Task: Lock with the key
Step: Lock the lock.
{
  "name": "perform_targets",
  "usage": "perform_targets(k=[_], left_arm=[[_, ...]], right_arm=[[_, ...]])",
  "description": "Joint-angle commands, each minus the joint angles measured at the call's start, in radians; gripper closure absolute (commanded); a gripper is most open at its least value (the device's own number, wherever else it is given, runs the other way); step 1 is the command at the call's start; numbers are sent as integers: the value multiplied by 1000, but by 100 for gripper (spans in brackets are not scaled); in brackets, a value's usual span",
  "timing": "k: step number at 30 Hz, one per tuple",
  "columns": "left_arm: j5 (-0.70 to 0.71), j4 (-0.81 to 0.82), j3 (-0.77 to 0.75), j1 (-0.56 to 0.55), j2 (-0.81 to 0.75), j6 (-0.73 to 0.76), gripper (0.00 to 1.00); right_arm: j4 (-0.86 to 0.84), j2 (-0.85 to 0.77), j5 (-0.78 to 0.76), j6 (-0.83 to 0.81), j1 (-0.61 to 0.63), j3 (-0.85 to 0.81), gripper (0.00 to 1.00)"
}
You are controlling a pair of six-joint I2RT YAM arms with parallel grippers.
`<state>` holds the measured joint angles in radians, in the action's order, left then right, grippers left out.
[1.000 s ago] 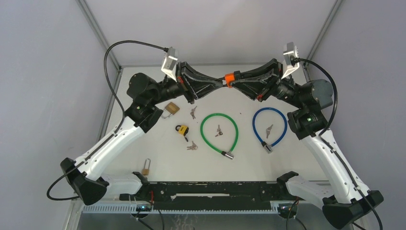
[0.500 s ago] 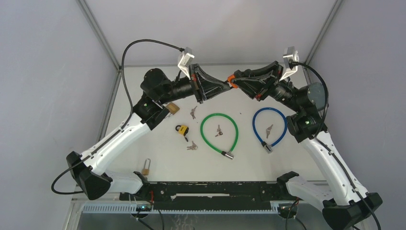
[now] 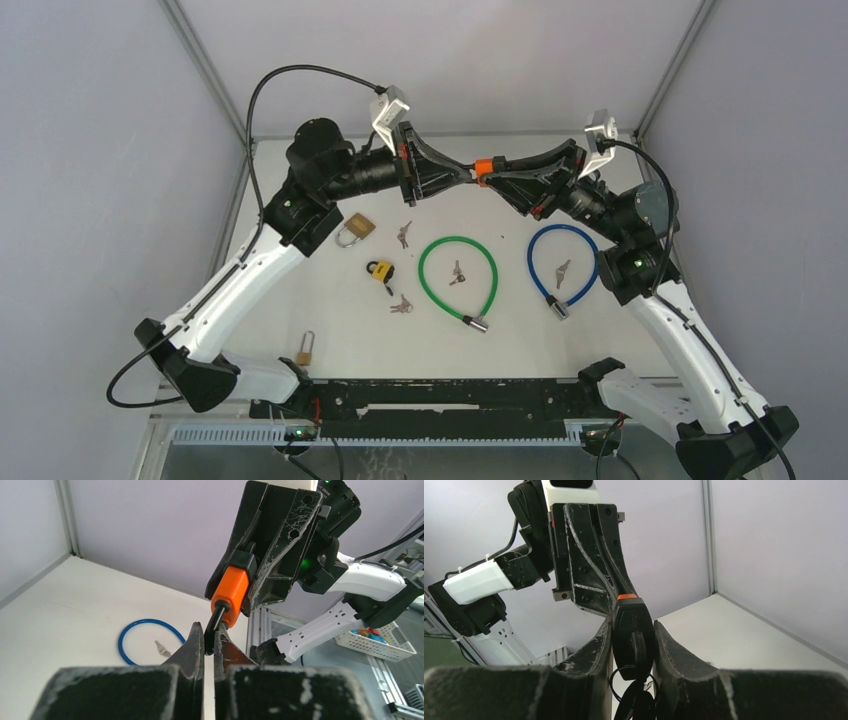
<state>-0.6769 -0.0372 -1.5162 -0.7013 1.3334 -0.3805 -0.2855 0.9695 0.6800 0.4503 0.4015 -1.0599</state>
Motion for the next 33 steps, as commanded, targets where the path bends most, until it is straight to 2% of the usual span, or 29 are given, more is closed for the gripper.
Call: perform_targets(k=[1,5,9,13,19,24,28,33], left_arm=[[11,181,-160,-14,-32,72,100],[-10,80,-199,-21,-16,139,100],[-18,13,-176,-65,-22,191,100],[-18,8,-169,-87,-18,227,100],[29,-128,-298,-99,18,376,100],[23,-328,-432,-146,82,474,100],[-29,-421,-396,-181,83,494,100],[-74,-425,-325,-227,76,500,100]], right_arm=[[175,64,75,-44,41,52,100],[112,80,67,-21,54,52,100],[1,121,34,26,78,53,100],[-138,193,7,91,94,51,100],[-86,251,-37,29,118,4,100],[-102,282,-62,27,121,-6,100],[-132,306,-74,40,121,-41,100],[-222,364,-88,126,97,-119,100]])
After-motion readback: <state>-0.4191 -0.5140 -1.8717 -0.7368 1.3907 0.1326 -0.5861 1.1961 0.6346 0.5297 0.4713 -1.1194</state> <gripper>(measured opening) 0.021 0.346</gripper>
